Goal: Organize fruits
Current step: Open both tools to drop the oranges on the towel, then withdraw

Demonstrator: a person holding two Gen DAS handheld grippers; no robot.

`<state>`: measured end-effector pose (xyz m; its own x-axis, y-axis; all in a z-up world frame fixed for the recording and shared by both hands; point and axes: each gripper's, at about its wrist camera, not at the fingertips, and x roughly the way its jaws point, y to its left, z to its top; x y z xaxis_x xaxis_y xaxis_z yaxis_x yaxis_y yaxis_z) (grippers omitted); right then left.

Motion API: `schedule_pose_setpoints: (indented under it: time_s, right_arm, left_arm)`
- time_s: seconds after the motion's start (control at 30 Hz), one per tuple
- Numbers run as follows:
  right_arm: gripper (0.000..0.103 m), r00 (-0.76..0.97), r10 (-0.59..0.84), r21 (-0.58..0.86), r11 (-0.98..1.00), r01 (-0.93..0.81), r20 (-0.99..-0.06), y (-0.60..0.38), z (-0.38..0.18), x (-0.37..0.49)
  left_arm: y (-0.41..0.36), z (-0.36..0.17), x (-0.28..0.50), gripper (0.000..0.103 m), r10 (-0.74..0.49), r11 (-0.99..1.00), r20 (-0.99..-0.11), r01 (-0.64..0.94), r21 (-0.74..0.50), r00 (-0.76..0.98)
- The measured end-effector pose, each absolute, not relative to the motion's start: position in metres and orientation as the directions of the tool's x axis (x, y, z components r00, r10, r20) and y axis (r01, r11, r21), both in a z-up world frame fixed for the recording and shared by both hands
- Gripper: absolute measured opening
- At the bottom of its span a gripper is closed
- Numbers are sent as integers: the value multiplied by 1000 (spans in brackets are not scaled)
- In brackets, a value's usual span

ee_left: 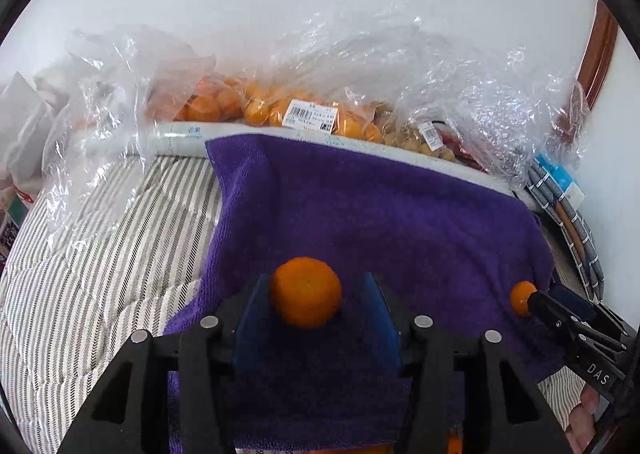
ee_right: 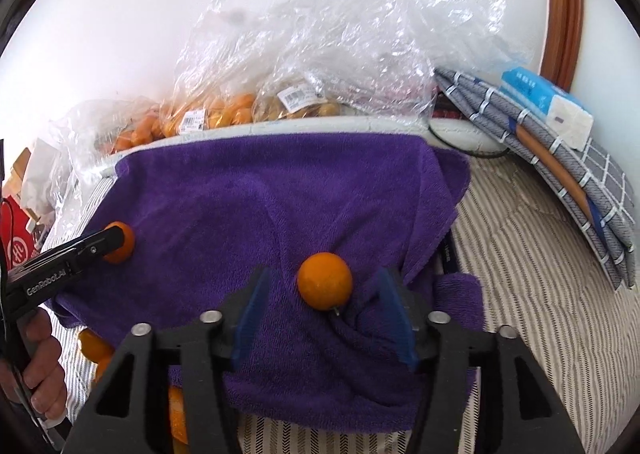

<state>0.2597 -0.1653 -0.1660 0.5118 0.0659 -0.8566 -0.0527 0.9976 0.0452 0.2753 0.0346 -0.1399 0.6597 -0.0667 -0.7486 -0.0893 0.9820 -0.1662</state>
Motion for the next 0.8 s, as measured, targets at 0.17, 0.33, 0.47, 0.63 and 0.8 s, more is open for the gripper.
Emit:
schedule_pose_setpoints:
  time_s: [0.17, 0.33, 0.47, 0.63, 0.8]
  right_arm:
    - [78, 522, 38, 24, 999, -34, -852, -167, -158, 257]
    - [81, 530, -49, -19, 998, 63, -847, -170, -154, 255]
    - [81, 533, -59, -15, 996, 87, -844, -177, -144, 254]
    - [81, 567, -74, -24, 995, 96, -820, -186, -129, 240]
    - [80, 517, -70, -40, 997, 70, -853, -191, -127, 226]
  left_arm:
    - [30, -134, 272, 51, -30, 985, -734, -106, -139, 679]
    - [30, -130, 269, 51, 34, 985, -719, -146, -94, 694]
    - [34, -126, 268, 51, 44, 982, -706, -161, -100, 707]
    - [36, -118, 262, 51, 33, 979, -688, -161, -123, 725]
    - [31, -102, 251, 51, -17, 982, -669, -113, -150, 743]
